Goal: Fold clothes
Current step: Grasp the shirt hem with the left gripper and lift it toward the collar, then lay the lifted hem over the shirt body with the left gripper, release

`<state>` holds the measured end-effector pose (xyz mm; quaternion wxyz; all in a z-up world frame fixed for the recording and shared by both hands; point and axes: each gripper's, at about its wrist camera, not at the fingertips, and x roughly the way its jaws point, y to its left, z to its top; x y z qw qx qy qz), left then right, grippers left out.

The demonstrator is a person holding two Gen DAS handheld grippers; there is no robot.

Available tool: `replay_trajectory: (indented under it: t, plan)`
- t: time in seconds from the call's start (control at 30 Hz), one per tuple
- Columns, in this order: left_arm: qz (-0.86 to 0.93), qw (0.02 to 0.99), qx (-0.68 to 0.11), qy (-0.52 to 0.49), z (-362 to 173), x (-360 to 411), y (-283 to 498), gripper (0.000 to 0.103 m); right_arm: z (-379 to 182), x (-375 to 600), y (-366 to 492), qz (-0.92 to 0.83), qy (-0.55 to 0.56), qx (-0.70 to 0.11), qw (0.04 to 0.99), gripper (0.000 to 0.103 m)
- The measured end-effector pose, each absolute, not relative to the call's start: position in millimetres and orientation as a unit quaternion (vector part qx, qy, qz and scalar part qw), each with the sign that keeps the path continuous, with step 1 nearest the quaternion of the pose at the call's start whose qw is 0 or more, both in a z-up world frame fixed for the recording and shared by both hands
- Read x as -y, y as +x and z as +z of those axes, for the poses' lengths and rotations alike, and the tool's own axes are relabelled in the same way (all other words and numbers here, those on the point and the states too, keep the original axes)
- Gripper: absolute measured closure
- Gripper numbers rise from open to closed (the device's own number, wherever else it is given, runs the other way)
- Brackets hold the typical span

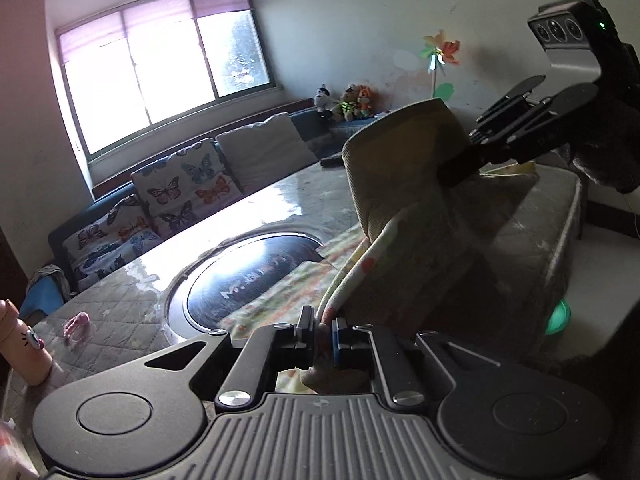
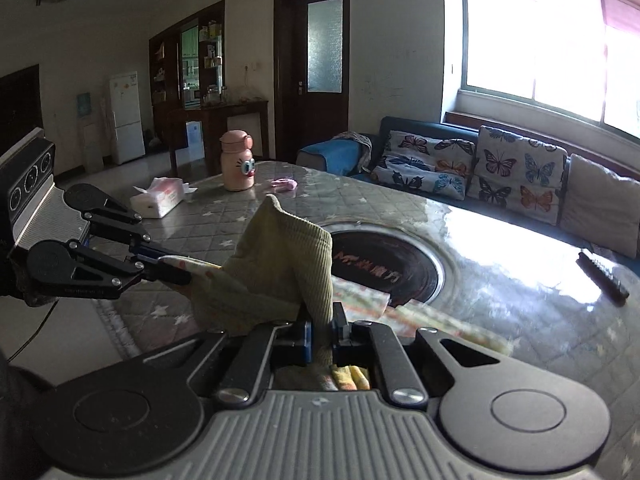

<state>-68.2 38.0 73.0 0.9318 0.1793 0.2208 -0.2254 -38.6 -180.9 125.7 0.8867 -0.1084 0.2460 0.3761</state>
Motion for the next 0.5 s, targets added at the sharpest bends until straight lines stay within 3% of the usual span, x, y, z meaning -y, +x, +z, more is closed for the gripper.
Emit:
replay_trajectory:
  t: [0.33,0.5]
  plan:
    - [-0.185,0.935,-0.262,0.151,58.2,-51.3,40.5,0.094,119.7,153.4,65.0,0.360,-0.127,-0.278,0.882,0.095]
    - [-0.155,0.931,-0.302,0.133,29.5,-54.3,79.4,0.094,79.7,130.4,118.3,0.328,-0.128,-0.306,0.884,0.095]
